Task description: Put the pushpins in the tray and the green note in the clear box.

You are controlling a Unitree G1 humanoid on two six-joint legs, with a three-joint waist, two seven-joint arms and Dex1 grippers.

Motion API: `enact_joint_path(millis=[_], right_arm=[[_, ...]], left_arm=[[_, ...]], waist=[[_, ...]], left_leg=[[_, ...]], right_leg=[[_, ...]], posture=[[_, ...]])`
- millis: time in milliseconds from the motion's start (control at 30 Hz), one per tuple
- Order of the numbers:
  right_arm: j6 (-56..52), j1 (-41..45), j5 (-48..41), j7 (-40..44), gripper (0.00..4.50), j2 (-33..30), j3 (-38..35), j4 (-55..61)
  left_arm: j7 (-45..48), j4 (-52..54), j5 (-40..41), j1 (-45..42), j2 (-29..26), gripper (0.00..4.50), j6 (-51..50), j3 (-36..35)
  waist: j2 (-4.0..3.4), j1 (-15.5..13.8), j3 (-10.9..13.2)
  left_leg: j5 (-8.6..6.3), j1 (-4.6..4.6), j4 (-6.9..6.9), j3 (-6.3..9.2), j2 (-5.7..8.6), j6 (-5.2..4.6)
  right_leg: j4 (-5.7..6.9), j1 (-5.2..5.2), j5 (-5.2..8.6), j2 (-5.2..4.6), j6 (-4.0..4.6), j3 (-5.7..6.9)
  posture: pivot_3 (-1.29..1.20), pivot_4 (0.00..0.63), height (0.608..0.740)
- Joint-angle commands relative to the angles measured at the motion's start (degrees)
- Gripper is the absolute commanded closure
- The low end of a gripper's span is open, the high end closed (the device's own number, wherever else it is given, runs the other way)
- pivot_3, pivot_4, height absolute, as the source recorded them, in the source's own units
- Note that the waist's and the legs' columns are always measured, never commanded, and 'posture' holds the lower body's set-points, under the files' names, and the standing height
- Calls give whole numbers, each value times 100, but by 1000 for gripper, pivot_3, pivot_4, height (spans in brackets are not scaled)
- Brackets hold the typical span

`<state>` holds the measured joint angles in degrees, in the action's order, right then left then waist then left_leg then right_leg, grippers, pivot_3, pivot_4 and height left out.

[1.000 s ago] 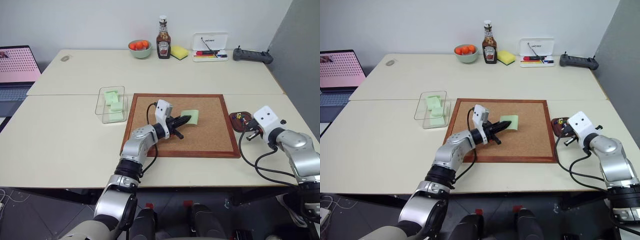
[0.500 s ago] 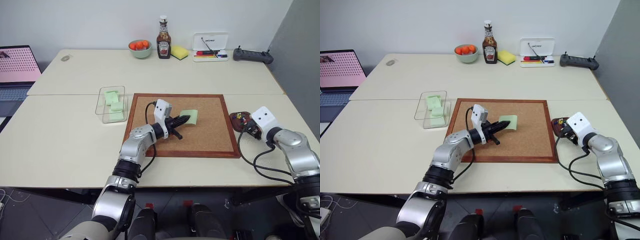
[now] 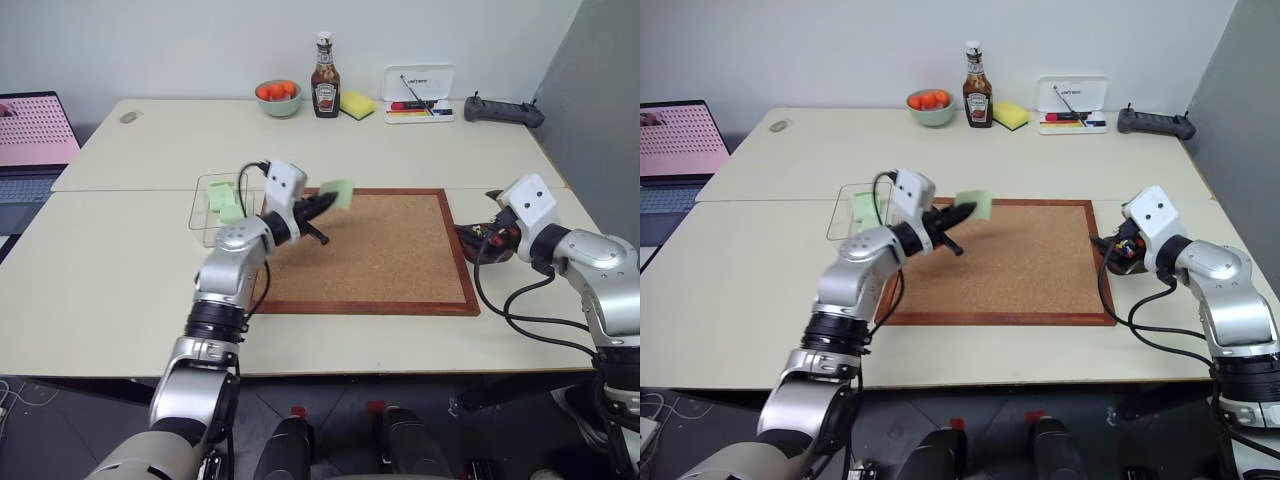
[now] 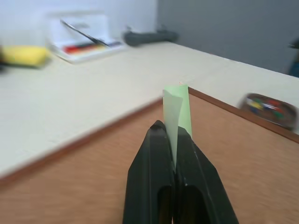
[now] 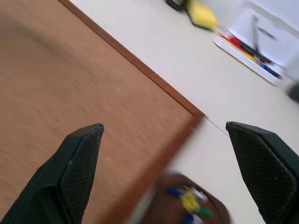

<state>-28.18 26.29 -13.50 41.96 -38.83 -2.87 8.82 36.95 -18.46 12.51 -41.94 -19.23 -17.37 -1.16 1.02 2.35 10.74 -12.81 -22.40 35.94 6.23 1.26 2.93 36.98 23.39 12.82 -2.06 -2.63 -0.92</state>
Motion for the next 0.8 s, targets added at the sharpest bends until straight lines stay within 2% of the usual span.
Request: enact_joint_path(millis=[33, 133, 267, 667, 800], right_arm=[[-224, 408, -421, 307, 50, 268, 320, 445], [-320, 656, -416, 336, 50, 529, 668, 399], [-359, 890, -337, 345, 50, 786, 991, 271], [-534, 1199, -367, 291, 50, 1327, 1412, 226], [-568, 1212, -366, 283, 0, 1371, 1419, 232]], left_arm=[[-363, 263, -332, -131, -589, 4500, -82, -260], [-758, 33, -711, -185, -1014, 4500, -38, -298], [-1159, -235, -980, -252, -1280, 4500, 37, -358], [-1826, -1140, -1727, -275, -1479, 4500, 623, -160], [-1927, -1278, -1813, -304, -1440, 3769, 676, -155]], waist=[[-1, 14, 0], [0, -3, 1], [2, -58, 1], [2, -64, 1], [2, -61, 1]], left_leg=[[0, 1, 0, 1, -1, 0], [0, -1, 1, 5, -1, 0], [0, -8, 1, 5, 2, 0], [1, -23, 1, 10, 3, 1], [1, -24, 1, 10, 3, 1]], right_leg=[[2, 0, 0, 1, 0, 1], [3, 2, 0, 1, 0, 5], [1, 10, 0, -2, 1, 4], [6, 26, -1, -5, 2, 9], [7, 27, -1, -5, 2, 9]], posture=[[0, 150, 740], [0, 150, 740], [0, 150, 740], [0, 150, 740], [0, 150, 740]])
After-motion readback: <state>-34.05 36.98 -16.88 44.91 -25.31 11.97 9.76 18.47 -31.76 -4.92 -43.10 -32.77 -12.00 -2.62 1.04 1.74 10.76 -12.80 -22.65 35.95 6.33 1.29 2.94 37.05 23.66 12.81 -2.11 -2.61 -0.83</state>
